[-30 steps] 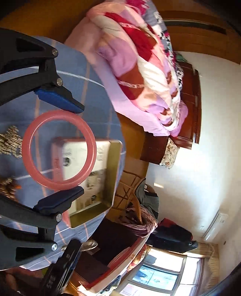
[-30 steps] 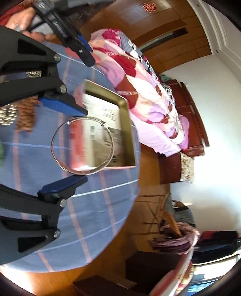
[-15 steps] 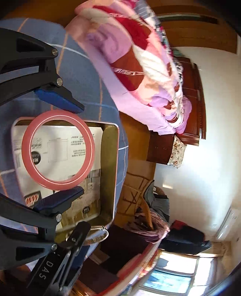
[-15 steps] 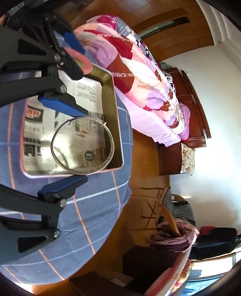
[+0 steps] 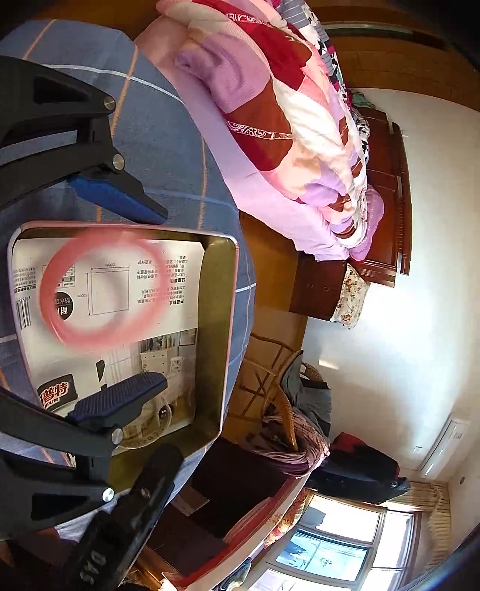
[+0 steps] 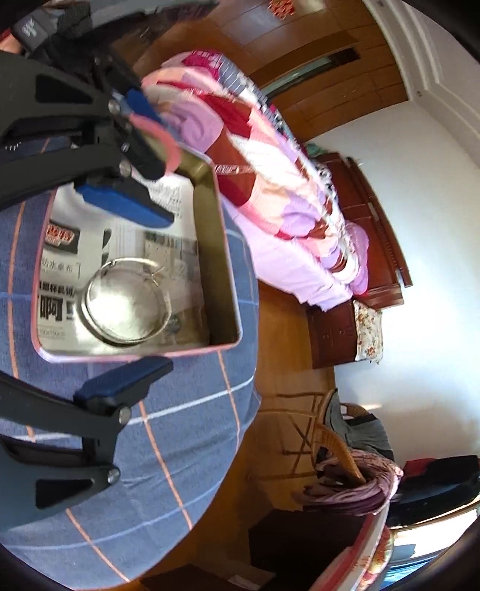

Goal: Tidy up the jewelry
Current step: 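Carry both bangles over the pink tin and open both tools to drop them in, then lift both tools out of the tin back toward the jewelry, then grasp the green jade bangle with the right tool, then grasp the gold bead strand with the left tool while the right tool holds the jade bangle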

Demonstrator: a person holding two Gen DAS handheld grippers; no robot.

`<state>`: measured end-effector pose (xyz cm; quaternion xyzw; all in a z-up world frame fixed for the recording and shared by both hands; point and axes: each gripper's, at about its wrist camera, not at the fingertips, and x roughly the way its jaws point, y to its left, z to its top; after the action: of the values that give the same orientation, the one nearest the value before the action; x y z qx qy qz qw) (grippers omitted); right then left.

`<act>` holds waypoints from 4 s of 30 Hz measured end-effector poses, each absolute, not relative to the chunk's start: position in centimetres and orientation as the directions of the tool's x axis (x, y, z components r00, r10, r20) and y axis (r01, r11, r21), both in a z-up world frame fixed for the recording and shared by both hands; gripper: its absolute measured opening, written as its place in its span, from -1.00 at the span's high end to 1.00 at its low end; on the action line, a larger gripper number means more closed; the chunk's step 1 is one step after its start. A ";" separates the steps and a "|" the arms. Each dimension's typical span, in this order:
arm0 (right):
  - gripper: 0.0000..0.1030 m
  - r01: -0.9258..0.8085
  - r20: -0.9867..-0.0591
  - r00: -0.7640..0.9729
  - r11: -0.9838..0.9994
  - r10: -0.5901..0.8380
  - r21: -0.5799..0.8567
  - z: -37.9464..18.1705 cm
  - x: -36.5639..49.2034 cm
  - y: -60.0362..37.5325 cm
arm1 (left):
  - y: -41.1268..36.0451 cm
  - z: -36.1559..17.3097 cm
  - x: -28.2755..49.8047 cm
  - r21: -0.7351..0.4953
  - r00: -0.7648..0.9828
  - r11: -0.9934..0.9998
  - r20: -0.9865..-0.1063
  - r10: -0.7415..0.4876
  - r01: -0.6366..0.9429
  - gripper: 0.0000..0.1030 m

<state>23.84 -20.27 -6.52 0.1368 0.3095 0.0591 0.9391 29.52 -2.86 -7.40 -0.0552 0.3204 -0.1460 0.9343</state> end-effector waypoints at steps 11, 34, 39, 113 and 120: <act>-0.51 0.075 -0.510 0.855 0.951 0.094 0.300 -5.2 23.0 -21.5 | -3.0 -6.9 29.2 -0.159 0.783 0.962 -0.559 -0.275 0.224 -0.59; -0.51 0.107 -0.567 0.822 0.968 0.041 0.226 -3.3 16.5 -20.1 | -2.0 -3.2 21.3 -0.060 0.798 0.985 -0.578 -0.168 0.164 -0.59; -0.53 0.113 -0.579 0.815 0.970 0.035 0.217 -3.1 14.7 -20.0 | -1.8 -3.1 19.2 -0.054 0.792 0.986 -0.589 -0.160 0.159 -0.59; 0.64 -0.002 -0.768 0.619 0.978 0.166 0.210 -9.8 5.5 -20.4 | 0.6 -9.7 4.3 -0.136 0.499 0.842 -0.753 -0.430 0.522 0.58; 0.64 -0.042 -0.693 0.697 0.975 0.184 0.218 -7.2 4.8 -19.6 | 3.4 -6.1 4.5 -0.227 0.566 0.827 -0.635 -0.526 0.514 0.62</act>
<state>4.83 -19.64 -7.20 0.0929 0.3840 0.0617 0.9166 4.51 3.38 -6.14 -0.0082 0.3616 -0.2936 0.8849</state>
